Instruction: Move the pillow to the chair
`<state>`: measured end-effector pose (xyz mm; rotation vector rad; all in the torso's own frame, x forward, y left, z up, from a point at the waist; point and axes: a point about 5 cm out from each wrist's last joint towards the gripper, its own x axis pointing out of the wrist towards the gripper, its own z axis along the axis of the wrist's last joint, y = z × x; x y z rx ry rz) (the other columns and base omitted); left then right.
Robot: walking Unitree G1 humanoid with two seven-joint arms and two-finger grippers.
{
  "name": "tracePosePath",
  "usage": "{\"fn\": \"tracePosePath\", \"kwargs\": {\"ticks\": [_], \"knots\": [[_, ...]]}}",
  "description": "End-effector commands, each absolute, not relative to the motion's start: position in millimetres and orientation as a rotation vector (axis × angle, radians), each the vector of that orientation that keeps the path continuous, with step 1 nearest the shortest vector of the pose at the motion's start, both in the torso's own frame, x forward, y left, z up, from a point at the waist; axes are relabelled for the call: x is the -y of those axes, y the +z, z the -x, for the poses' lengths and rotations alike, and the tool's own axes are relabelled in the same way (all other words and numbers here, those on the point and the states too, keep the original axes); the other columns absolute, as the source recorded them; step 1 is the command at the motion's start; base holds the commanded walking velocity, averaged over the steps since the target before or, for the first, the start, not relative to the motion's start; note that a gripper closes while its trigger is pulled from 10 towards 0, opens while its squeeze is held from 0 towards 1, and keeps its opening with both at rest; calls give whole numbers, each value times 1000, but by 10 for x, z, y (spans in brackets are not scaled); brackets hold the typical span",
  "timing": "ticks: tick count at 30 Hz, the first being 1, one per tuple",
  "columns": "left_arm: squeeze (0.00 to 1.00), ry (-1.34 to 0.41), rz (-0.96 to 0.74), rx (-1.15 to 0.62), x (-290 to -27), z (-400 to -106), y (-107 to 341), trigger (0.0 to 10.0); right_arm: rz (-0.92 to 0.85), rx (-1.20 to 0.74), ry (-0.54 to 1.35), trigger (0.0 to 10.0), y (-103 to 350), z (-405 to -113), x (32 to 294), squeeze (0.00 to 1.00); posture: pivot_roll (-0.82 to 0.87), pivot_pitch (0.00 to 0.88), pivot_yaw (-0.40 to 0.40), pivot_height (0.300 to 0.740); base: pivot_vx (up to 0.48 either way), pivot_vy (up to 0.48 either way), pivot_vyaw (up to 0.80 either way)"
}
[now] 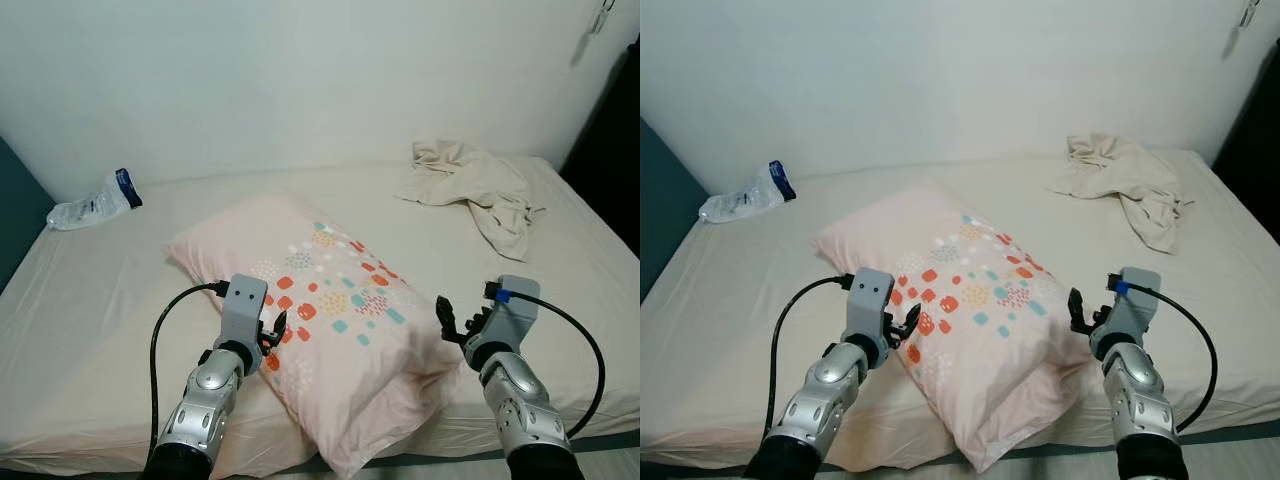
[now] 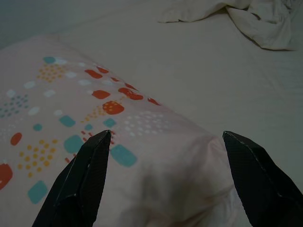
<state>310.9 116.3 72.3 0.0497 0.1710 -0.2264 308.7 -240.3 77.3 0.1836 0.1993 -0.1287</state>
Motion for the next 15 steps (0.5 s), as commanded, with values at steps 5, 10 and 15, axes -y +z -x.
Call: {"fn": "tracePosePath", "kwargs": {"ticks": [5,10,15], "knots": [[0,-227,-74,-207,-1234,-3056,654,10000,-183,-234,-112,10000,718,-3096,2321,0,-123,120,87,740,0,-70,0],[0,-211,-59,-217,-1233,-3058,643,10000,-187,-236,-113,10000,716,-3094,2315,0,-124,122,90,740,0,-408,0],[0,-198,-62,-220,-1251,-3069,639,10000,-190,-236,-114,10000,713,-3093,2306,0,-124,122,93,740,0,0,0]]}}
